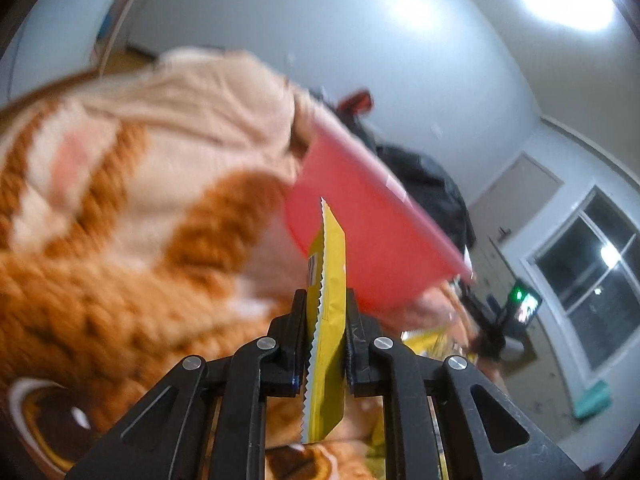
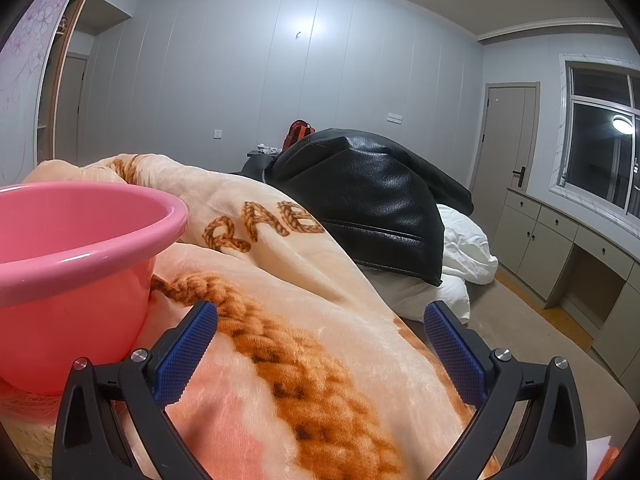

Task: Organize snacks
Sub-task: 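Lift the yellow packet over the pink bowl and open the left gripper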

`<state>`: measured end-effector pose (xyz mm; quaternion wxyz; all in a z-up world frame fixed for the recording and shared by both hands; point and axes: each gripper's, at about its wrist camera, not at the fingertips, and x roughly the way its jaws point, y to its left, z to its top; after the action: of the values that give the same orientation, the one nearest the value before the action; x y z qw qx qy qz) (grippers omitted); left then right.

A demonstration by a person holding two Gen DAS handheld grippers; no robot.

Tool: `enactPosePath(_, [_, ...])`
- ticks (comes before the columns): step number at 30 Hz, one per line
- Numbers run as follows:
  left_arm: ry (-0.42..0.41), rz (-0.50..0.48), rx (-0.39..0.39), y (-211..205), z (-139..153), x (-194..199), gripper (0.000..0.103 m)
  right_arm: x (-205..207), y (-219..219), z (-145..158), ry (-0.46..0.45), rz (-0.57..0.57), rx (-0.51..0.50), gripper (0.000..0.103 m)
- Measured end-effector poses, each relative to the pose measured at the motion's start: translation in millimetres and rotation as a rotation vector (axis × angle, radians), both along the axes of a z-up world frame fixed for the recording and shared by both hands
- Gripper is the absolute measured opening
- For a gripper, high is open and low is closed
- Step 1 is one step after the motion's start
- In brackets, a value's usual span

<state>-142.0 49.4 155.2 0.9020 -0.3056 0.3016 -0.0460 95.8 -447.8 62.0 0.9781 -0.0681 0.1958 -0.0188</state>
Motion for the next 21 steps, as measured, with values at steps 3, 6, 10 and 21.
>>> enactPosePath(3, [-0.069,0.021,0.092,-10,24,-5,0.011,0,0,1,0.0,0.0,-0.002,0.103])
enactPosePath(6, [-0.145,0.031,0.187,-45,42,10,0.011,-1,0,1,-0.003,-0.002,-0.006,0.103])
enactPosePath(10, [-0.252,0.044,0.284,-79,70,36,0.011,-1,1,3,-0.006,-0.005,-0.012,0.103])
enactPosePath(21, [-0.604,-0.009,0.399,-147,90,97,0.011,-2,2,2,-0.007,-0.006,-0.01,0.103])
